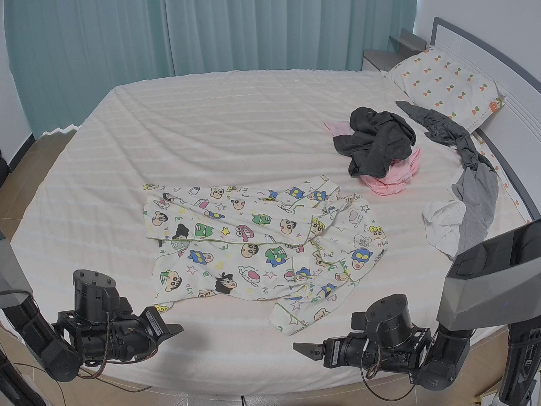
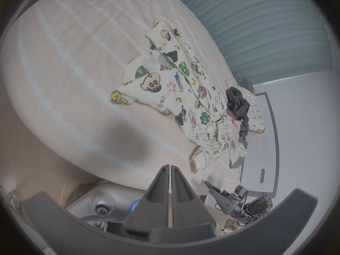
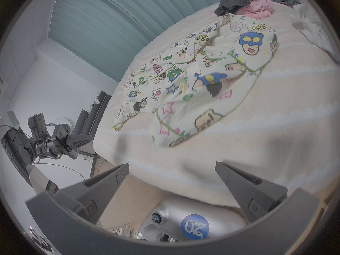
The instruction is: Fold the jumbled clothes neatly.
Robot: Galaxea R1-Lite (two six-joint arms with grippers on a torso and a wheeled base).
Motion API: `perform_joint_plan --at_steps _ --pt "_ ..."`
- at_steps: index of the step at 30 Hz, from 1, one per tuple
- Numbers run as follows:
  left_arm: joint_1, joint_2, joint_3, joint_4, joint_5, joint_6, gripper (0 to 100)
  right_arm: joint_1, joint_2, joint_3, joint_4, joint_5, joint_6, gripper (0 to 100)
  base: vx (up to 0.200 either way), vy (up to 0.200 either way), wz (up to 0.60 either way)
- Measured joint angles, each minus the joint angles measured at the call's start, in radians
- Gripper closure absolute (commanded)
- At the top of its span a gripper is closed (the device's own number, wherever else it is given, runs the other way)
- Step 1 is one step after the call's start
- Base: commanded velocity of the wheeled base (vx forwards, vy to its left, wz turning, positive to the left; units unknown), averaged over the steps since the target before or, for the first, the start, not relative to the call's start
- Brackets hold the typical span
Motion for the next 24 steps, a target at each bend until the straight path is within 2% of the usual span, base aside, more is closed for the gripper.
perform_joint_plan --at_steps 6,11,18,24 --pt "0.002 0.010 -0.005 -0.011 0.002 0.011 100 -0.001 0.015 -0.005 -0.022 -0.004 -0.003 0 0.000 0.000 0.00" --pt "0.032 0.014 -0.007 -0.040 -0.003 0.007 100 -0.002 0.037 -0.002 -0.097 -0.029 -0.006 0 0.000 0.200 0.00" --pt "0.070 0.024 -0.014 -0.046 -0.008 0.004 100 -0.015 0.070 -0.035 -0.177 -0.106 -0.007 0 0.000 0.200 0.00" --pt "0.100 0.043 -0.021 -0.076 -0.006 0.003 100 -0.027 0.089 -0.053 -0.200 -0.125 -0.003 0 0.000 0.200 0.00"
